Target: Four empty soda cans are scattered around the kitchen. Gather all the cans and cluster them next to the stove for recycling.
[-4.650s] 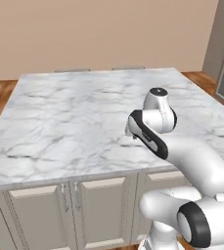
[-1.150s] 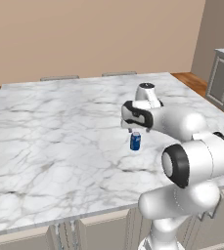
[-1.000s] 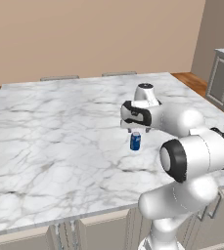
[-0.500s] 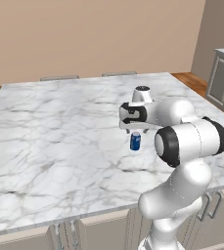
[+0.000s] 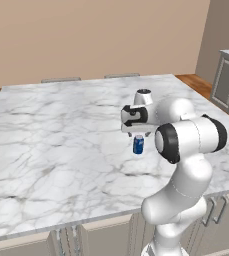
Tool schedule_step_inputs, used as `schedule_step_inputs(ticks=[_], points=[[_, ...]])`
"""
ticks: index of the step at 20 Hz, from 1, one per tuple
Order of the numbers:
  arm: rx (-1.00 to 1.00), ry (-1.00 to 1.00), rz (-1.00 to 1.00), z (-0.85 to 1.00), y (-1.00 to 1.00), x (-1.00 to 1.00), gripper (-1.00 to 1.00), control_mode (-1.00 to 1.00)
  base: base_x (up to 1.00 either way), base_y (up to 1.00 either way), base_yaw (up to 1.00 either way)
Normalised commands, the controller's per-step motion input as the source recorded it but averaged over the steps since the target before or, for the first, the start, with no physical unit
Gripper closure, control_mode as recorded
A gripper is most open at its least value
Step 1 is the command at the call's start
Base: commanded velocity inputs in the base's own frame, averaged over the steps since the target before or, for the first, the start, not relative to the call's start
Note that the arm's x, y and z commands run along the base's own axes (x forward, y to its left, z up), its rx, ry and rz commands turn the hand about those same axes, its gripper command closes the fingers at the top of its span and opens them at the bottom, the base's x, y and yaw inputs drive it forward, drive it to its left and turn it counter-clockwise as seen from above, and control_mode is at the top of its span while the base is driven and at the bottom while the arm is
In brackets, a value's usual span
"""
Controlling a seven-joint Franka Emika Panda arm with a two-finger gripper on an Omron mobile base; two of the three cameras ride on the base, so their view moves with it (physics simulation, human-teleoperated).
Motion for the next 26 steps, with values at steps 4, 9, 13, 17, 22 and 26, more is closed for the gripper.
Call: schedule_step_inputs(ticks=[4, 9, 13, 17, 22, 26], points=[[0.0, 0.01, -0.01, -0.14, -0.07, 0.02, -1.0, -1.0, 0.0, 0.0, 0.0], [0.0, 0.0, -0.01, -0.18, -0.03, 0.0, -1.0, -1.0, 0.0, 0.0, 0.0], [0.0, 0.0, -0.01, -0.17, 0.0, 0.0, -1.0, -1.0, 0.0, 0.0, 0.0], [0.0, 0.0, -0.02, -0.07, 0.0, 0.0, -1.0, -1.0, 0.0, 0.0, 0.0], [0.0, 0.0, -0.03, -0.04, 0.0, -0.03, -1.0, -1.0, 0.0, 0.0, 0.0], [0.0, 0.0, -0.03, -0.05, 0.0, -0.02, -1.0, -1.0, 0.0, 0.0, 0.0]])
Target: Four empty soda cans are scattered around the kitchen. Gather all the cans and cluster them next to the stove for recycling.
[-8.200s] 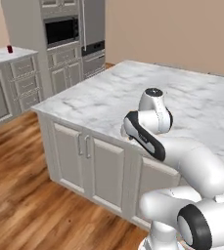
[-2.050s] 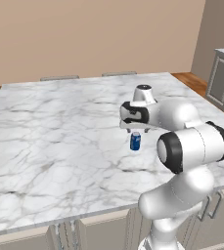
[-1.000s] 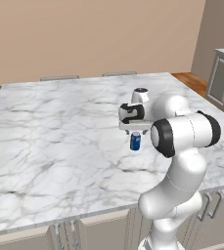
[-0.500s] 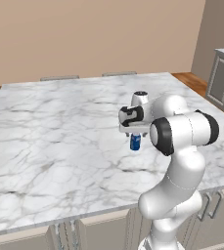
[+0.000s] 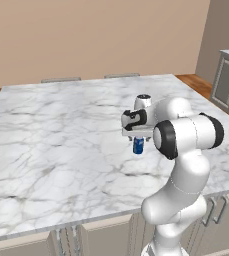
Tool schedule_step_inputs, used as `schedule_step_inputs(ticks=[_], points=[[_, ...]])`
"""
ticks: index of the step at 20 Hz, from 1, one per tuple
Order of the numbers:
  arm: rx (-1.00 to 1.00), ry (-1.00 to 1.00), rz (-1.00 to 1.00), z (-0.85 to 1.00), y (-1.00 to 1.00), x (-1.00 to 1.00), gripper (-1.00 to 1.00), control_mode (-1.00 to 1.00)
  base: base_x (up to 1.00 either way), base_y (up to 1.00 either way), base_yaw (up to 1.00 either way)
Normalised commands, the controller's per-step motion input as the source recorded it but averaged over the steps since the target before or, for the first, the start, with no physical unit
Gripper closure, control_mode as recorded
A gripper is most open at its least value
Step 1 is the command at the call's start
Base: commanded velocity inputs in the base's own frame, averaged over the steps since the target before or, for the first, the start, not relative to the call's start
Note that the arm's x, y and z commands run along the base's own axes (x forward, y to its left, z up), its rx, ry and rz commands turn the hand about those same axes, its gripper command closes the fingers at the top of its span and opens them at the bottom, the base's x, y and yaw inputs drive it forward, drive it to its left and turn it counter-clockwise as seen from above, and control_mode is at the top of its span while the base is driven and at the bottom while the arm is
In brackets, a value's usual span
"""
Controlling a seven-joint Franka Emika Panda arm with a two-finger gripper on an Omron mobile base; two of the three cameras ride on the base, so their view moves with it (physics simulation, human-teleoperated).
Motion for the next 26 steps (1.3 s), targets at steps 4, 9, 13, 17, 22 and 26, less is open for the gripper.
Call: schedule_step_inputs(ticks=[4, 9, 13, 17, 22, 26], points=[[0.0, 0.0, -0.03, -0.06, 0.0, 0.0, -1.0, -1.0, 0.0, 0.0, 0.0], [0.0, 0.0, -0.01, -0.13, 0.0, 0.0, -1.0, -1.0, 0.0, 0.0, 0.0], [0.0, 0.04, 0.0, -0.13, 0.01, 0.0, 1.0, -1.0, 0.0, 0.0, 0.0], [0.0, 0.0, 0.0, -0.01, 0.0, 0.0, 1.0, -1.0, 0.0, 0.0, 0.0], [0.0, -0.01, 0.05, 0.05, -0.03, -0.07, 1.0, -1.0, 0.0, 0.0, 0.0], [0.0, 0.0, 0.1, 0.26, -0.07, -0.13, 1.0, -1.0, 0.0, 0.0, 0.0]])
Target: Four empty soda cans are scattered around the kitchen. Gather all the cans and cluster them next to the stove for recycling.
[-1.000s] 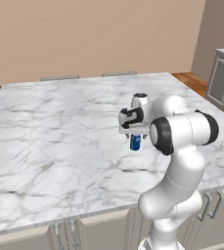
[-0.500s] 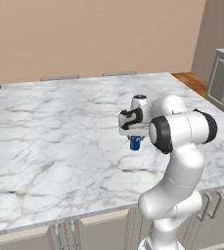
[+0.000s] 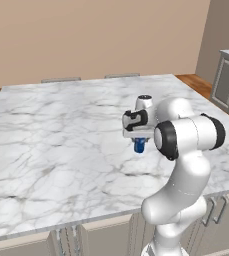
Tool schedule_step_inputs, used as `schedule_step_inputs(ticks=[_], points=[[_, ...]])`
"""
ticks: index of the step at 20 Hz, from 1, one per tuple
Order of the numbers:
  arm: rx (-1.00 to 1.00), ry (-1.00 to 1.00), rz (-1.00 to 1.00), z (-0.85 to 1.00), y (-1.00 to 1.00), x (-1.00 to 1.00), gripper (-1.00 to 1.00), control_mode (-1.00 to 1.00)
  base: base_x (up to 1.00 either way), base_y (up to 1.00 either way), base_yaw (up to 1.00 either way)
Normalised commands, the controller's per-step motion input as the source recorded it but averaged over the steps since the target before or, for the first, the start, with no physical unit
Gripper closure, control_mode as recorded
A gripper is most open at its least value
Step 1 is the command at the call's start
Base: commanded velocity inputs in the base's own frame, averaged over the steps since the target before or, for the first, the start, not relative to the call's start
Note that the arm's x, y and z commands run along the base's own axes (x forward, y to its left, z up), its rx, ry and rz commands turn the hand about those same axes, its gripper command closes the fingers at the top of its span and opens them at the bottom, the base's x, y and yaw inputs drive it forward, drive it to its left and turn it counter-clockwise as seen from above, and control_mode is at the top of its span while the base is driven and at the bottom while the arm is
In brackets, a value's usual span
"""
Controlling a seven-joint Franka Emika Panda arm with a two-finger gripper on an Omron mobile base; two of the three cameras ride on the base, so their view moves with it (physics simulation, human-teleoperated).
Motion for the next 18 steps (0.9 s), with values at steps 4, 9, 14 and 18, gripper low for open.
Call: schedule_step_inputs(ticks=[4, 9, 14, 18], points=[[0.0, 0.0, 0.07, 0.36, 0.0, -0.14, 1.0, -1.0, 0.0, 0.0, 0.0], [0.0, 0.0, 0.0, 0.31, 0.0, -0.12, 1.0, -1.0, 0.0, 0.0, 0.0], [0.0, 0.0, 0.0, 0.28, 0.0, -0.19, 1.0, -1.0, 0.0, 0.0, 0.0], [0.0, 0.0, 0.0, 0.26, 0.0, -0.2, 1.0, -1.0, 0.0, 0.0, 0.0]])
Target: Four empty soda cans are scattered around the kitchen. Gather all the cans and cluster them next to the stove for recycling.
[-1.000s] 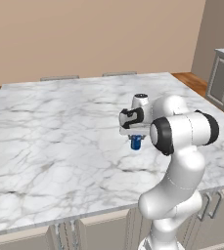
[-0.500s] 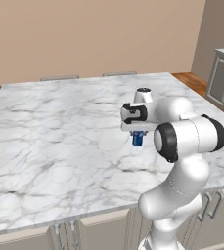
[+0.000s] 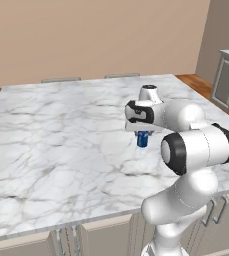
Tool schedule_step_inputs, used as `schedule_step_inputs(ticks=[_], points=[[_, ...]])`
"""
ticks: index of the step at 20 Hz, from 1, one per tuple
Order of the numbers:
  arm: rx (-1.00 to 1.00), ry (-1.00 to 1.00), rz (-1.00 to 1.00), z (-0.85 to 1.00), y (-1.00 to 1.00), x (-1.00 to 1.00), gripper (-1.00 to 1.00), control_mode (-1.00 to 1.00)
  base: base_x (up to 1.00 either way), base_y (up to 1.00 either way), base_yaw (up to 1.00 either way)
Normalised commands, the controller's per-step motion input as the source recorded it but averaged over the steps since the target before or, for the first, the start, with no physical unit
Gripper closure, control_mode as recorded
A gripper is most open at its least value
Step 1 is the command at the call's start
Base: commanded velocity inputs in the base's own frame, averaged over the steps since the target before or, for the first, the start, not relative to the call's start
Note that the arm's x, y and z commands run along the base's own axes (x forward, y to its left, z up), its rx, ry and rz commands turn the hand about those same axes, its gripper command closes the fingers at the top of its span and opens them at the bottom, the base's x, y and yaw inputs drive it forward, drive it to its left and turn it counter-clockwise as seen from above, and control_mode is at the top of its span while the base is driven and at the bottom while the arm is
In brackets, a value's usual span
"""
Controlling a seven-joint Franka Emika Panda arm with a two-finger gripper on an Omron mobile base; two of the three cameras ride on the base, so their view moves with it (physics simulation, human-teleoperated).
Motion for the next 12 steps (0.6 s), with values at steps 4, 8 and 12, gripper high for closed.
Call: schedule_step_inputs(ticks=[4, 8, 12], points=[[0.0, 0.0, 0.0, 0.19, 0.01, -0.28, 1.0, -1.0, 0.0, 0.0, 0.0], [0.0, -0.01, 0.0, 0.2, 0.0, -0.38, 1.0, -1.0, 0.0, 0.0, 0.0], [0.0, -0.02, 0.0, 0.23, 0.0, -0.41, 1.0, -1.0, 0.0, 0.0, 0.0]])
